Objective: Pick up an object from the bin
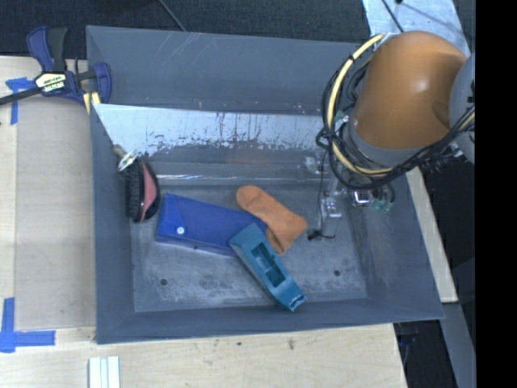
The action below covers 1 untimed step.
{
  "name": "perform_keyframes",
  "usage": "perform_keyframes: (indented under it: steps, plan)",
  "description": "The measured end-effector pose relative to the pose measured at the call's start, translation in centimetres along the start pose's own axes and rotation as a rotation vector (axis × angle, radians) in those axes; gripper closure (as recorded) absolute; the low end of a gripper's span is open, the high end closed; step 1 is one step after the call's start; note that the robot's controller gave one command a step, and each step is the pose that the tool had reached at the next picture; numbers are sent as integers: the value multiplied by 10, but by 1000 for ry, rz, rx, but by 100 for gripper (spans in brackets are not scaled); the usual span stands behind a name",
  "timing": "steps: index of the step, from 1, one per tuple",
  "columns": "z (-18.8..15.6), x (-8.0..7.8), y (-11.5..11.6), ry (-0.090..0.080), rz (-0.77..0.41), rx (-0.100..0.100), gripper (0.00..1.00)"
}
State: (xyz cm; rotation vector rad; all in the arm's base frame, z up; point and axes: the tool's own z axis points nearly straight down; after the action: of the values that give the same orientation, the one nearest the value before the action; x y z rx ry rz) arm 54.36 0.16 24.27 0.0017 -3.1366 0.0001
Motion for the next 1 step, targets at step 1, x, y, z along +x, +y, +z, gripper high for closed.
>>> perform_keyframes:
  steps: [1]
  plan:
    - [-5,-1,0,-9,0,0,0]
